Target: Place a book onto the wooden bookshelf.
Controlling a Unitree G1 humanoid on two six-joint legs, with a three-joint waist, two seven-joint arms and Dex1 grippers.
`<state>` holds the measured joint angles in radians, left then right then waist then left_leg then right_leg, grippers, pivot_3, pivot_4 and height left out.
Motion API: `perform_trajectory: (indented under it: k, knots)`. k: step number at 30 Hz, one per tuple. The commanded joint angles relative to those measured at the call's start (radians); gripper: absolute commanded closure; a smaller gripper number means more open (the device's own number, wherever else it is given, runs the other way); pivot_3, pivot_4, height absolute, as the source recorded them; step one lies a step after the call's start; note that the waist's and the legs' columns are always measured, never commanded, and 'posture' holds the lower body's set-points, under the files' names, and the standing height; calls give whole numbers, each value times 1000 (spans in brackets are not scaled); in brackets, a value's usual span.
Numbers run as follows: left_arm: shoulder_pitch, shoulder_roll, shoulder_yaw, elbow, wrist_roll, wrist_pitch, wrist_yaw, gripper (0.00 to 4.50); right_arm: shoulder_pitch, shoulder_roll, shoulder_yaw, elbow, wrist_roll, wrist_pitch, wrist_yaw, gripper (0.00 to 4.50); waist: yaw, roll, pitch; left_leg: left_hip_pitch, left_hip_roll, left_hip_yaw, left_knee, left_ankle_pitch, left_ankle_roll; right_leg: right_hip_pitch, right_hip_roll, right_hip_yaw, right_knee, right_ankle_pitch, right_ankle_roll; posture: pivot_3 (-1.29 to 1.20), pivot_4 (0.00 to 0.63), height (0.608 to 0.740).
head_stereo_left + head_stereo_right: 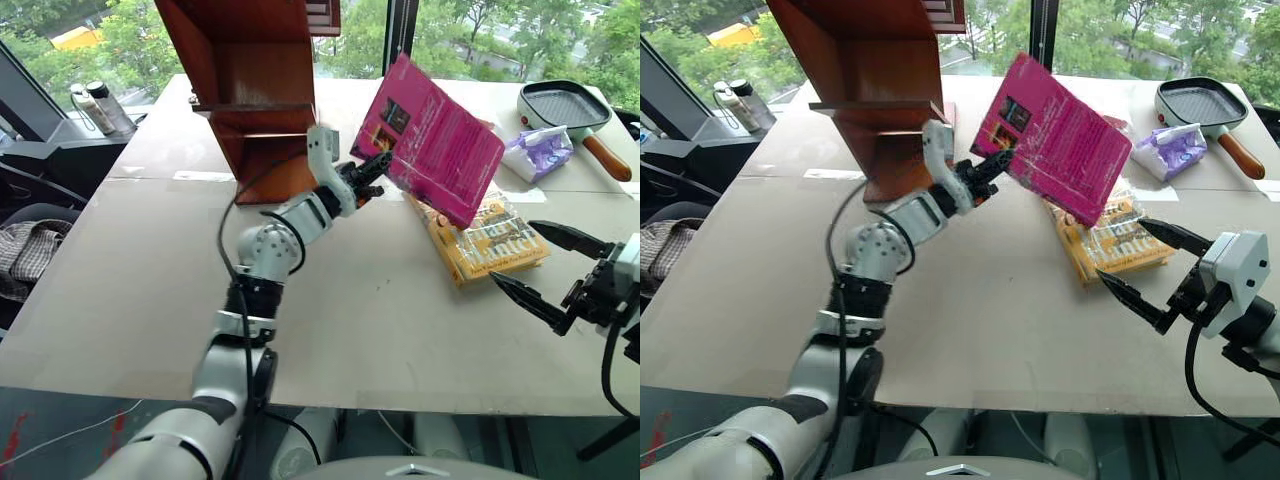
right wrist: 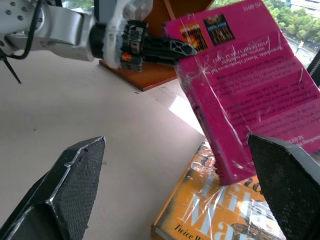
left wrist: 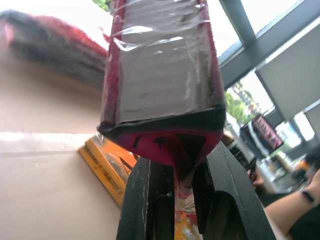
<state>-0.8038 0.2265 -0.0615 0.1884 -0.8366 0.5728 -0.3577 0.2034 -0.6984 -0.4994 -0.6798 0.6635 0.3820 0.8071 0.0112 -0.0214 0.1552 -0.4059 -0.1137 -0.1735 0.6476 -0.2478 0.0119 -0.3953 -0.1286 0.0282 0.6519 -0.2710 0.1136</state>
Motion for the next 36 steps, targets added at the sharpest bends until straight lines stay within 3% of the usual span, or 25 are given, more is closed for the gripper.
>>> perform_trajectory:
  k: [1, 5, 10, 14, 19, 23, 31, 36]
  knots:
    - [-45, 162, -127, -184, 282, -242, -262, 4494, -64, -11, 5, 22, 3, -32, -8, 0, 1, 0, 0, -1, 0, 0, 0, 0, 0, 0, 0, 0, -1, 0, 0, 0, 150, 740]
    - [-29, 318, -184, -276, 465, -476, -484, 4494, -117, -15, 31, 58, -10, -47, -8, 0, 3, 1, 1, 0, 0, -1, 0, 0, 0, 1, 0, -1, 0, 1, 0, 0, 150, 740]
    - [112, 476, -138, -411, 409, -502, -724, 4494, -150, -10, 62, 87, -23, -66, -1, 0, -6, 3, 2, 1, 0, -1, -1, 0, 0, 1, 0, 0, 1, 1, -1, 0, 150, 740]
    - [145, 525, -12, -332, 443, -625, -745, 4494, -161, -2, 89, 111, -43, -94, 5, 0, -10, 4, 5, 2, 1, -2, -1, 0, 0, 1, 0, -1, 3, 1, -1, 0, 150, 740]
    - [-7, 495, 82, -199, 530, -767, -650, 4494, -179, 12, 117, 119, -54, -108, -10, 0, 3, 3, 7, 3, 0, -2, 1, 0, 0, 2, 0, -1, 6, 1, -1, 0, 150, 740]
    - [-131, 522, 72, -163, 578, -791, -676, 4494, -218, 8, 137, 121, -52, -93, -21, 0, 0, 2, 7, 3, 0, -2, 3, 0, 0, 2, 0, -1, 6, 1, 0, 0, 150, 740]
    - [-355, 632, -16, -167, 652, -577, -803, 4494, -316, 0, 158, 165, -57, -99, -15, 0, -28, 0, 9, 2, 0, -2, 3, 0, 0, 1, 0, -2, 6, 1, 0, 0, 150, 740]
    - [-534, 699, -77, -79, 734, -492, -901, 4494, -347, -12, 85, 185, -5, -115, 9, 0, -33, 1, 12, 3, 0, -2, 3, 0, 0, 1, 1, -1, 9, 1, 0, 0, 150, 740]
